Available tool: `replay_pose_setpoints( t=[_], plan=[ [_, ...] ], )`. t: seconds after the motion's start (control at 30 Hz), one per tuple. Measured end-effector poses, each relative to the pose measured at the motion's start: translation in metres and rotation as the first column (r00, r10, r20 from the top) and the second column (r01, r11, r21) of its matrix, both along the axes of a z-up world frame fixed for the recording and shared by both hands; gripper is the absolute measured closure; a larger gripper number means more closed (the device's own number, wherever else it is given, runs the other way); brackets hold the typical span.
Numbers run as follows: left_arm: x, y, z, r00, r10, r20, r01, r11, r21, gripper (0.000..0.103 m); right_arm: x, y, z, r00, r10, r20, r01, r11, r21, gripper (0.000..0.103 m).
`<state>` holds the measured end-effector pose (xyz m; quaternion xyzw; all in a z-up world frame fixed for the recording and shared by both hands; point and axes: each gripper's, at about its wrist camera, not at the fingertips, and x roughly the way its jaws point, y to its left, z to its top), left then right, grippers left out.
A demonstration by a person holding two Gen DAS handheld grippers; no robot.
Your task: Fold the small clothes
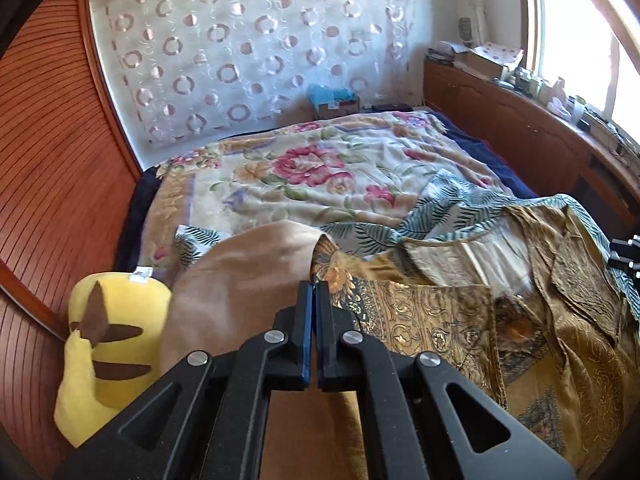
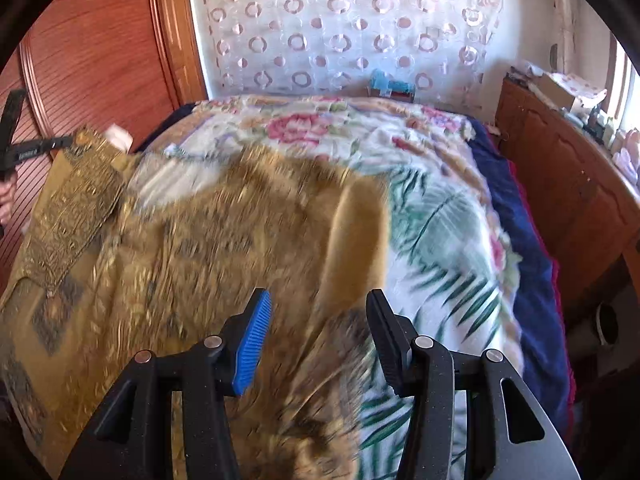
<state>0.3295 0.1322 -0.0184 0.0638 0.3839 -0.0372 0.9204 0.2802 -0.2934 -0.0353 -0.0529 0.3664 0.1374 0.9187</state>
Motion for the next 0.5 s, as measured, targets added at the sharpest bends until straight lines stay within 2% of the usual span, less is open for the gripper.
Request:
replay_pose_setpoints(
  t=[0.17,0.27,0.37,0.5],
  plan=[
    [0.009,0.019,-0.016,0.999,0.04,-0.032,-0.041,0.999,-0.011,0.101,0.044,-0.002,-0.011,0.997,-0.02,-0.079,0.018,0.999,-0.03,0.051],
    [0.01,0.026,-0.027,0.997,0.05,-0.053,-0.052,0.997,-0.048,0.101,0.064,-0.006,-0.022,0.992,-0.053,-0.116,0.049,0.998,-0.039,0.051],
    [0.009,0.029,-0.032,0.997,0.045,-0.06,-0.051,0.995,-0.089,0.101,0.071,-0.004,-0.02,0.993,-0.047,-0.108,0.045,0.999,-0.016,0.051],
    [0.015,0.03,-0.044,0.993,0.028,-0.117,-0.042,0.992,-0.119,0.1,0.072,0.003,-0.02,0.995,-0.036,-0.091,0.031,0.998,-0.054,0.051]
  ],
)
